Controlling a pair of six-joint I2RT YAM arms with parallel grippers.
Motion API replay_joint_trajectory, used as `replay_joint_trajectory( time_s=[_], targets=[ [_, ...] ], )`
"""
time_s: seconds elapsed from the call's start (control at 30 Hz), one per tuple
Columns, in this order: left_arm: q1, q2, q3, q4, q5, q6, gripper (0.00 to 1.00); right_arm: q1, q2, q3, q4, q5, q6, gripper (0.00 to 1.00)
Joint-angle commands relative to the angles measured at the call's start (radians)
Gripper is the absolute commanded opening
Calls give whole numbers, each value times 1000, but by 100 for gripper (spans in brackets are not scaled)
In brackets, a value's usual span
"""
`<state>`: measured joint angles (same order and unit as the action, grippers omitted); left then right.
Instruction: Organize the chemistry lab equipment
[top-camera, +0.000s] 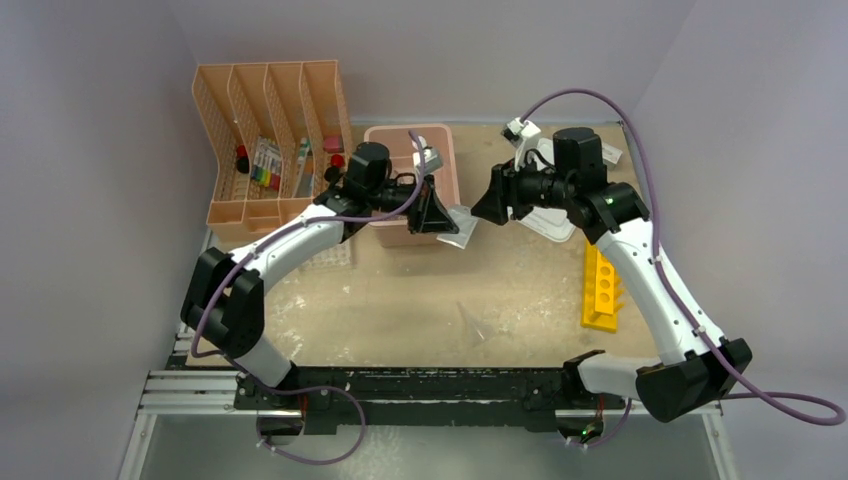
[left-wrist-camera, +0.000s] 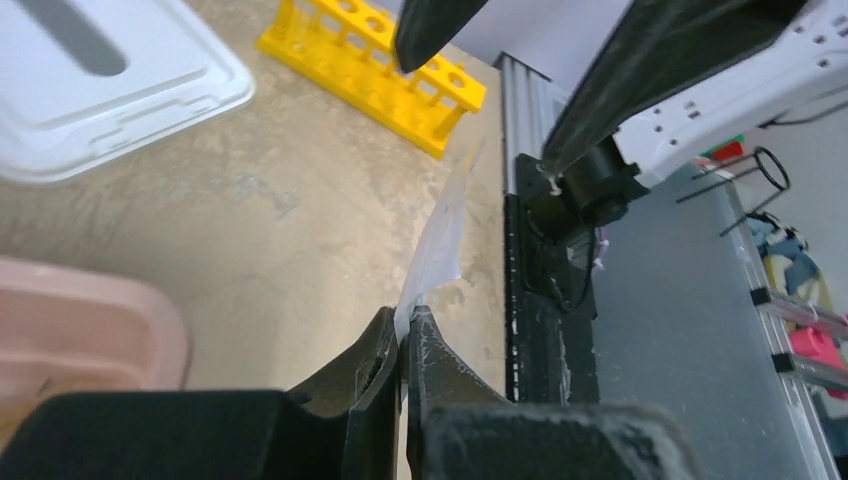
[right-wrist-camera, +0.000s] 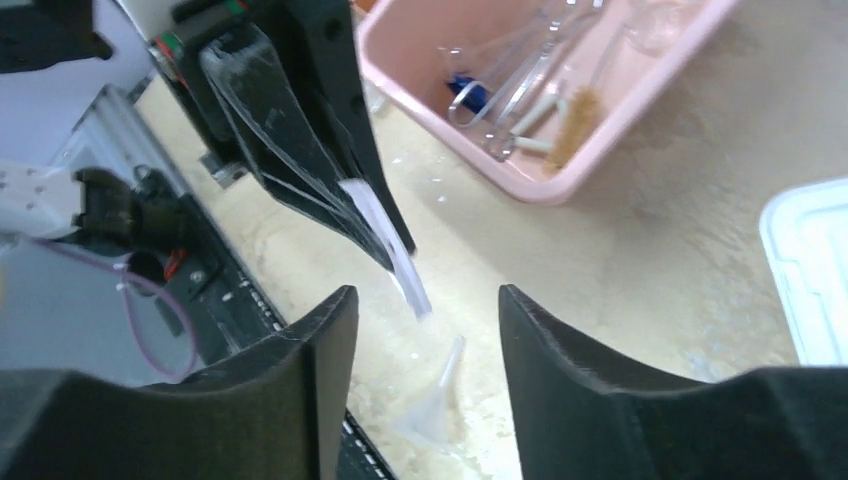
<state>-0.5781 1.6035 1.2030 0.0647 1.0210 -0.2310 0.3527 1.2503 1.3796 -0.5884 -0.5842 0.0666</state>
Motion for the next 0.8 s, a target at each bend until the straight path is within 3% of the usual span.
replay_joint_trajectory(
  time_s=[0.0,0.23,0.37,0.53,0.77],
  targets=[
    [71,-32,44,-48,-100,26,0,0,-2,35,36,210,64,63],
    [159,-51,95,-197,-665,-82,0,0,14,-47,99,410,180,67],
    [162,-8,150,-275,-853,-157,0,0,28,-97,123,449,248,66],
    [160,150,292,-480,-959,-226,0,1,42,-162,119,496,313,59],
    [122,251,370,-566,-1017,-233,0,0,43,-236,124,466,350,63]
  ],
)
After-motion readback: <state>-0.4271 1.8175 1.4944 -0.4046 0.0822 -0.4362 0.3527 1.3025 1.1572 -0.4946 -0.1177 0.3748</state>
